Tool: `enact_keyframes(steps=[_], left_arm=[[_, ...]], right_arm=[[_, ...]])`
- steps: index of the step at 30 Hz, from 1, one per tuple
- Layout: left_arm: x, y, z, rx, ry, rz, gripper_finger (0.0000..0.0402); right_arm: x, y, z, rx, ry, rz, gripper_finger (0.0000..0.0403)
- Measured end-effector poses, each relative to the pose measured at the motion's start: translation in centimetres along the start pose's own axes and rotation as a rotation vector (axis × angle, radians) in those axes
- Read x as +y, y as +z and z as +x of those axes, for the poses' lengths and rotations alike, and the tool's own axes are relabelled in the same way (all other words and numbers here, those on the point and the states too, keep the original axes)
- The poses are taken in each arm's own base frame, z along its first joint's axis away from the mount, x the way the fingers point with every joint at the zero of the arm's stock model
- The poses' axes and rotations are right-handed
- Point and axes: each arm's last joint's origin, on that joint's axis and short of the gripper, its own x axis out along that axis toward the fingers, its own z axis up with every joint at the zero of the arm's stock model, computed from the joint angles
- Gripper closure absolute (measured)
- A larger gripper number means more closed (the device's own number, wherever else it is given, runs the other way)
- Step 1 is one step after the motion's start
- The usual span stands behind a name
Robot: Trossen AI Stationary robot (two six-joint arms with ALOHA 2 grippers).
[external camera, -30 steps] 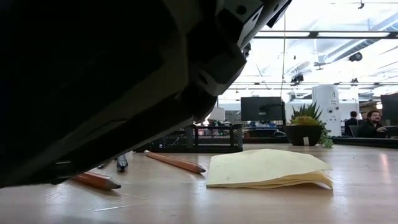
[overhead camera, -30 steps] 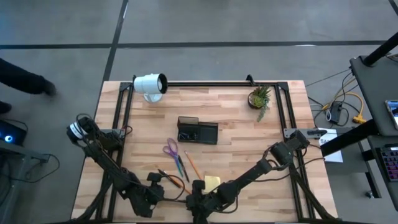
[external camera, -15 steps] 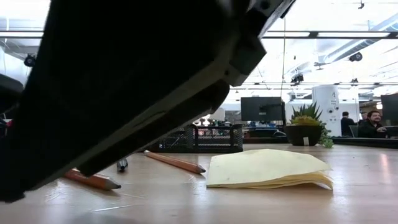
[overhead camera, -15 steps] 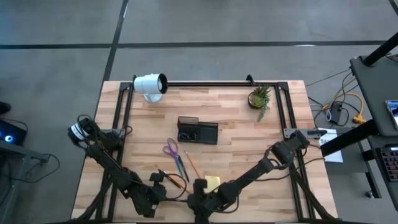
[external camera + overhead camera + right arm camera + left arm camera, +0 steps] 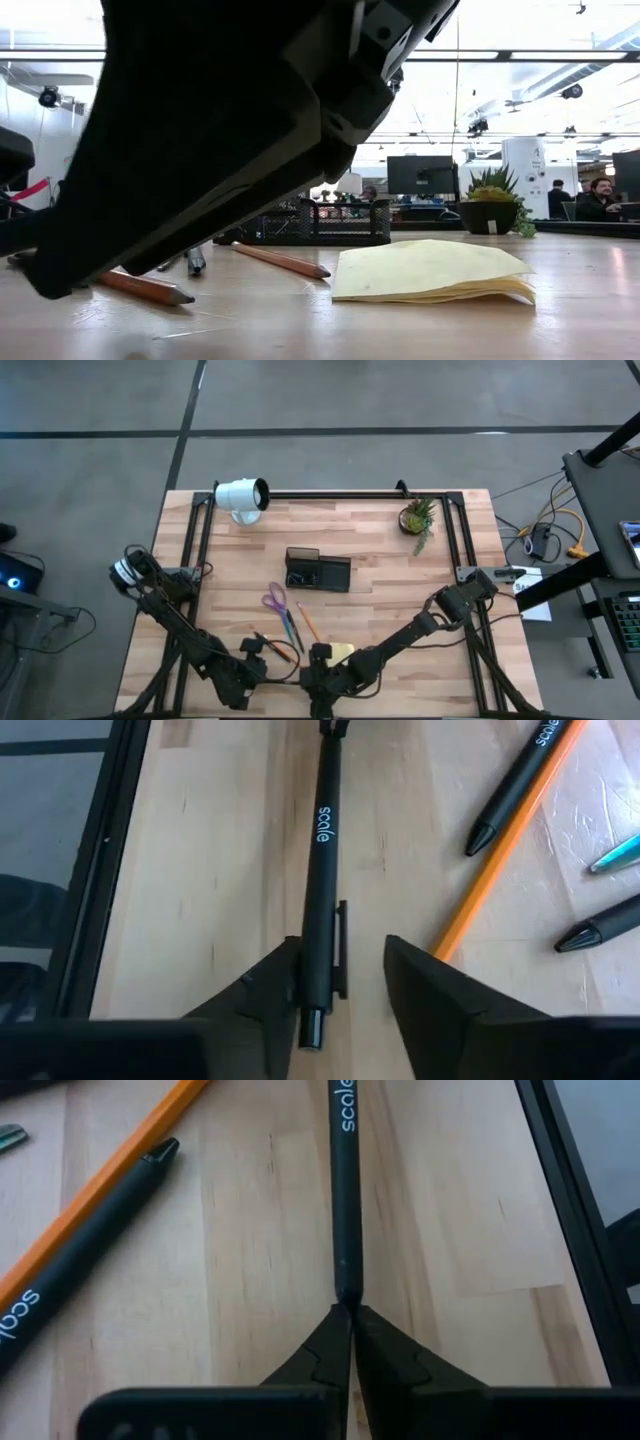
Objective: Pick and place office supplies into organizer
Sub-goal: Put the bottom black pen into the black desk organizer
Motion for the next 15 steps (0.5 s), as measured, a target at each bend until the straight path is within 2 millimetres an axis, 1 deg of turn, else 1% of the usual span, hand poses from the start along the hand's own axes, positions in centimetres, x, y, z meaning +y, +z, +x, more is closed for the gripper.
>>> enact_keyframes(steps=[5, 8, 11, 15], left_arm=[[0.13, 0.06, 0.05, -0.001, 0.002, -0.004, 0.0401], [0.16, 0.09, 0.06, -0.001, 0.003, -0.005, 0.0401], [0.16, 0.09, 0.06, -0.001, 0.003, -0.005, 0.0401], [0.12, 0.21, -0.19, 0.000, -0.007, -0.006, 0.0401]], right_arm=[[-0.02, 0.01, -0.02, 0.002, 0.001, -0.001, 0.0330], [-0.10, 0.06, -0.03, 0.003, 0.000, -0.001, 0.0353], [-0.17, 0.13, -0.03, 0.003, 0.001, 0.000, 0.0365], [-0.43, 0.45, -0.35, 0.008, -0.004, 0.000, 0.0365]])
